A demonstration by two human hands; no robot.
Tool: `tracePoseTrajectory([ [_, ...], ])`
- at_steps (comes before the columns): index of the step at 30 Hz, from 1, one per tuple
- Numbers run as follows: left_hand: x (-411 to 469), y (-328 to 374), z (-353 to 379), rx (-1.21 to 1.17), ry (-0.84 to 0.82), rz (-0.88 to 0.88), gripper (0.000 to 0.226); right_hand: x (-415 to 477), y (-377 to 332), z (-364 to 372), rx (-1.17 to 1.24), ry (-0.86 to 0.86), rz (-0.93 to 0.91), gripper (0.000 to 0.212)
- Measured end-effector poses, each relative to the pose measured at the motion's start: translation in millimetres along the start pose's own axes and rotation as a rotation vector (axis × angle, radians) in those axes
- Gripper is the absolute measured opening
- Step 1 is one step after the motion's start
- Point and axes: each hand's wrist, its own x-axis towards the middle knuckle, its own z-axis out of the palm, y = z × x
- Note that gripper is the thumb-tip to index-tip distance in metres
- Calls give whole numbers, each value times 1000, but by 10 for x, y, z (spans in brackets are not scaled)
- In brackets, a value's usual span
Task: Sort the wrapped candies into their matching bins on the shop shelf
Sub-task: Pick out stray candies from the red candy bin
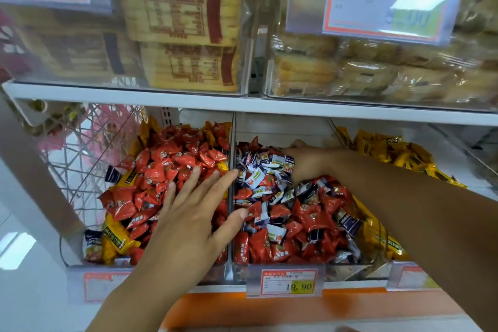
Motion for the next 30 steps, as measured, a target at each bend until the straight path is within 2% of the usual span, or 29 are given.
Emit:
tracePoseTrajectory([
  [7, -8, -17, 6, -38, 25, 8, 59, -91, -85, 8, 56, 178, -104, 51],
  [10, -3, -23, 2, -15, 13, 8, 61, -219, 28, -105, 243, 189, -97, 51],
  [15, -5, -22, -2, -8, 6, 7, 60, -355, 59, -357, 388, 295, -172, 59],
  [16, -6, -22, 0, -8, 5, 5, 60, -381, 14, -399, 430, 277, -162, 62],
  [19, -3, -18, -1, -10, 5, 6, 61, -441, -115, -465, 511, 158, -168, 91],
  [20, 0, -20, -2, -6, 3, 8, 61, -458, -148, -475, 549, 103, -184, 86],
  [22, 2, -30, -3, -7, 1, 11, 62, -549, -189, -511, 600, 12, -195, 62],
  [23, 1, -34, -3, -10, 1, 13, 62, -595, -173, -535, 561, 2, -194, 63],
  [25, -1, -34, -3, -7, 2, 13, 62, -697, -127, -564, 318, -5, -159, 62],
  [27, -5, -29, -4, 3, 0, 10, 61, -789, -142, -509, 97, -123, -94, 63],
  [29, -6, -23, -1, 6, 4, 9, 61, -797, -148, -306, -32, -308, -25, 93],
  [30, -5, -23, -1, 5, 7, 10, 61, -802, -181, -186, -101, -338, -4, 108],
])
